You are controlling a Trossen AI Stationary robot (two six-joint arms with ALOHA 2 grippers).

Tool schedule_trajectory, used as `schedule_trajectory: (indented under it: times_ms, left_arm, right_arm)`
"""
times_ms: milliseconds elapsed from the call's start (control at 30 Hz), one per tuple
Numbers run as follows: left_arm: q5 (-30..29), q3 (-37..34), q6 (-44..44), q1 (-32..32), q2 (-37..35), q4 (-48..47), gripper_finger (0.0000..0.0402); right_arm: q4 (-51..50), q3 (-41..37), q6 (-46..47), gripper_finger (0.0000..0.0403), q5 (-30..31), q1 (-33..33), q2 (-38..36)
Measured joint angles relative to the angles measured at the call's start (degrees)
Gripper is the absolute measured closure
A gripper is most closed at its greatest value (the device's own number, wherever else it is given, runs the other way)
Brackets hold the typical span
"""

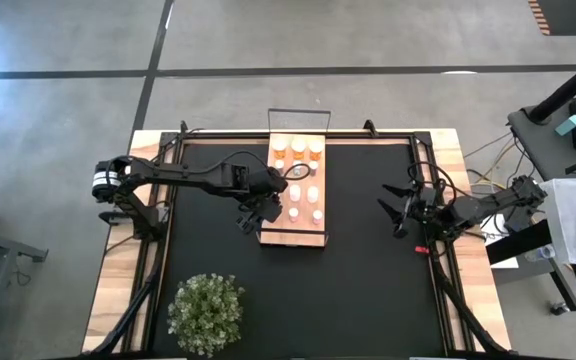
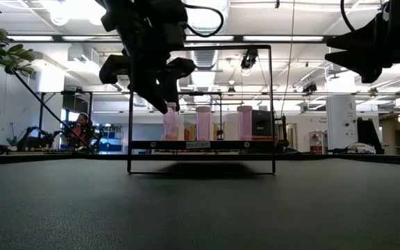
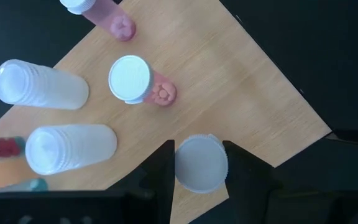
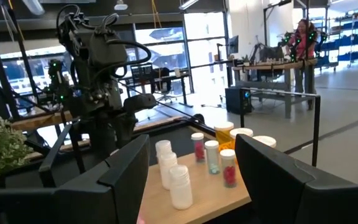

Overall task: Pick and place medicine bottles onto shelf by color
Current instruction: Put the pink pill bottle aligned with the other pink pill bottles on the shelf

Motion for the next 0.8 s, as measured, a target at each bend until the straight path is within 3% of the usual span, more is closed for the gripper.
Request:
schedule_trajectory:
  times_ms: [800]
  left_arm:
    - [0.71, -0.55, -2.75, 0.02, 0.0, -1.42, 0.0301]
  right_arm:
    - [0.0, 0.0, 0.0, 0.0174, 0.0, 0.0, 0.0]
